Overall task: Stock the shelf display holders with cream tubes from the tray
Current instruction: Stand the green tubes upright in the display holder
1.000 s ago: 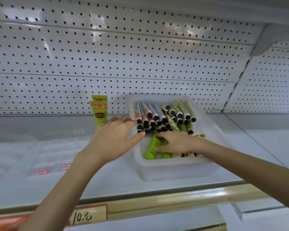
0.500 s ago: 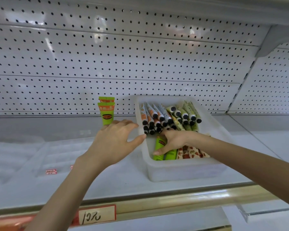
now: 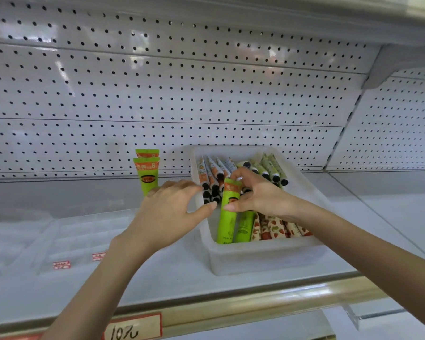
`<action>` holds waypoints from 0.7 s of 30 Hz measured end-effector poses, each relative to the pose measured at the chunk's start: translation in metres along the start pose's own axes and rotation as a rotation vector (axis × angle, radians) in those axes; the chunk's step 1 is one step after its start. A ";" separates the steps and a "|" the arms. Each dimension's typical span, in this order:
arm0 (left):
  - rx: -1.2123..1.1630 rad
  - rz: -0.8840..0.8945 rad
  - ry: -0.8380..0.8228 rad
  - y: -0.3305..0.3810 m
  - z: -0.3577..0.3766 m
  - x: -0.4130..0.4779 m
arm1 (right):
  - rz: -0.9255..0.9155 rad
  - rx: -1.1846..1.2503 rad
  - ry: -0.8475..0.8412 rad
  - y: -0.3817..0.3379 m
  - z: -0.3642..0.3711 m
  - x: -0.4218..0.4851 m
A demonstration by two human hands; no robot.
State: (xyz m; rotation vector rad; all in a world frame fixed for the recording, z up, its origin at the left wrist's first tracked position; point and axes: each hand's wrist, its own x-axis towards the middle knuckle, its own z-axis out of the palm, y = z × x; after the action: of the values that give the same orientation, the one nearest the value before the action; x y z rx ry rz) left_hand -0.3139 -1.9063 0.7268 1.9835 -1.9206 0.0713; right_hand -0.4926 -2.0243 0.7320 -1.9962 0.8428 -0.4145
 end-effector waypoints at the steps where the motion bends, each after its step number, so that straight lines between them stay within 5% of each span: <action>1: -0.005 0.006 0.010 0.001 0.000 0.001 | -0.030 0.029 0.000 -0.002 0.001 -0.002; 9: -0.189 0.053 -0.011 0.010 -0.001 0.006 | -0.286 0.112 0.105 -0.043 0.004 -0.020; 16: -0.886 0.022 -0.003 0.022 -0.006 0.003 | -0.371 0.212 0.236 -0.075 -0.003 -0.033; 21: -1.063 0.059 0.051 0.027 -0.003 0.000 | -0.385 0.259 0.269 -0.077 -0.003 -0.034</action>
State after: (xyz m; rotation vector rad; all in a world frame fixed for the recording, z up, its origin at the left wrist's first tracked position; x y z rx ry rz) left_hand -0.3400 -1.9057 0.7359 1.1719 -1.4671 -0.7185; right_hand -0.4876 -1.9747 0.7996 -1.8792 0.5252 -0.9801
